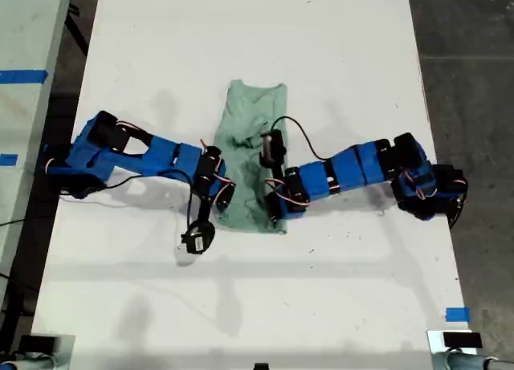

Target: Fold tshirt

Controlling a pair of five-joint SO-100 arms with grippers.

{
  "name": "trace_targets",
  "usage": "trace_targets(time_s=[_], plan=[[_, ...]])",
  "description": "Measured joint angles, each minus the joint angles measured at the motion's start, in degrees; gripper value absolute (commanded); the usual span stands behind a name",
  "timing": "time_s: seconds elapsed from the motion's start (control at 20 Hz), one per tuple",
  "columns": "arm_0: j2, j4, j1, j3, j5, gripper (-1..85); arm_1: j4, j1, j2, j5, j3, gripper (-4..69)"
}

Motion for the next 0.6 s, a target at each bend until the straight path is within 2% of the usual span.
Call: trace_targets(time_s=[0.2,0.35,0.45,0.6], plan=[[1.4,0.4,7.9,-2.8,0.2,0.0,0.8,-9.0,3.6,3.1,-0.9,-1.9],[2.5,-1.8,11.8,-2.8,0.2,0.0,0.9,-13.8,3.6,5.1,-4.1,-1.8],[3.0,-1.9,12.3,-2.8,1.1,0.0,1.2,-14.2,3.6,4.4,-6.8,-1.8],[5.6,-1.6,10.3,-2.8,7.0,0.0,3.3,-11.9,5.0,-0.8,-7.6,-1.8]])
